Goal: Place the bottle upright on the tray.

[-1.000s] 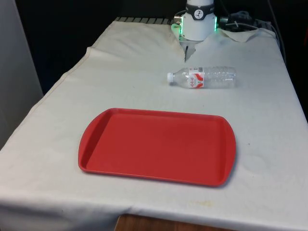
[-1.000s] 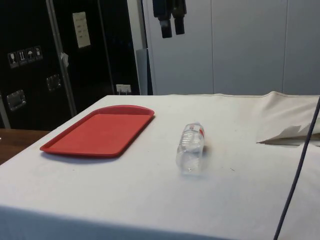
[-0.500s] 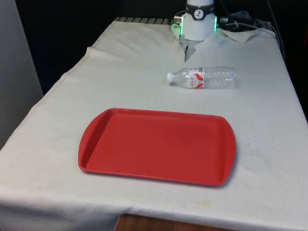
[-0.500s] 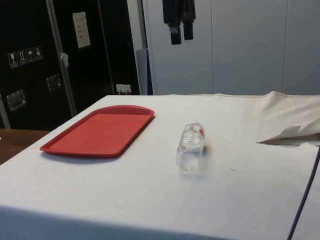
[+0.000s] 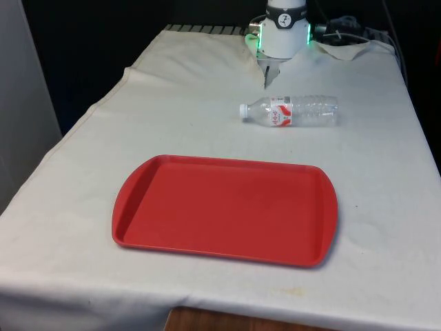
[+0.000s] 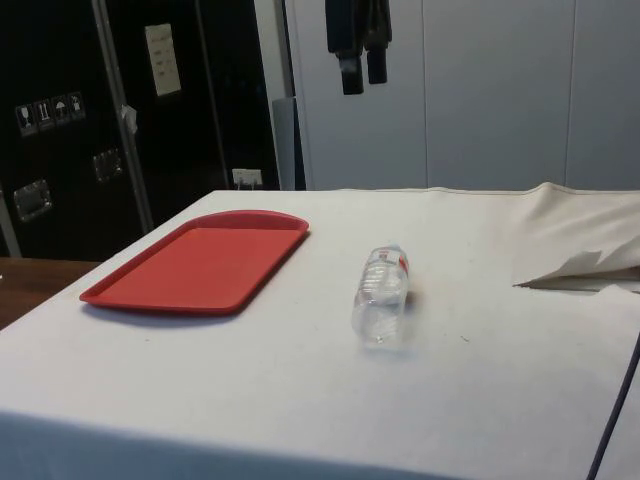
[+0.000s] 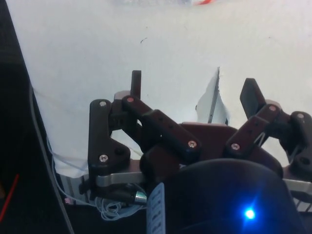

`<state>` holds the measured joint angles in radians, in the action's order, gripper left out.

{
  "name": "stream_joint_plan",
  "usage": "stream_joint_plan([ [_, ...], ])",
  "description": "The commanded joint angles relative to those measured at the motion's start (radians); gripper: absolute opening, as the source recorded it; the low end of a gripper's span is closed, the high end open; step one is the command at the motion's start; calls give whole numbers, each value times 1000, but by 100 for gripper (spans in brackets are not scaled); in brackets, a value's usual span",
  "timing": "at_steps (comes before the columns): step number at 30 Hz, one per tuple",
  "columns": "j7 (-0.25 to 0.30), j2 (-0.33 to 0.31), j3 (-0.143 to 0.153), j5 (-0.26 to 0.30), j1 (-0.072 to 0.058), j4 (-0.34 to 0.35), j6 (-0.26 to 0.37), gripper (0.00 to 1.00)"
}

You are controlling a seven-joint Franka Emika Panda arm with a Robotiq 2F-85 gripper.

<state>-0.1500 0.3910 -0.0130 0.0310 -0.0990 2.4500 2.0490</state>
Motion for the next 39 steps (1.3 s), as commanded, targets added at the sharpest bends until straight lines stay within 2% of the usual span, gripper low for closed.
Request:
stream_joint_plan([
  [1, -10, -2, -5, 0, -1, 4, 11, 100],
  [8, -34, -18, -11, 2, 0, 15, 36, 100],
  [9, -21, -15, -6, 0, 0, 11, 22, 100],
  [10, -48, -25, -12, 2, 1, 16, 44, 100],
  [15, -88, -44, -14, 2, 1, 18, 58, 100],
  [16, -77, -42, -12, 0, 0, 14, 47, 100],
  [25, -152, -67, -17, 3, 1, 23, 77, 100],
  [26, -143, -67, -15, 1, 0, 18, 63, 100],
  [32, -194, -83, -18, 3, 1, 27, 91, 100],
  [34, -193, -84, -16, 1, 0, 23, 78, 100],
  [39, -236, -101, -17, 3, 1, 29, 106, 100],
])
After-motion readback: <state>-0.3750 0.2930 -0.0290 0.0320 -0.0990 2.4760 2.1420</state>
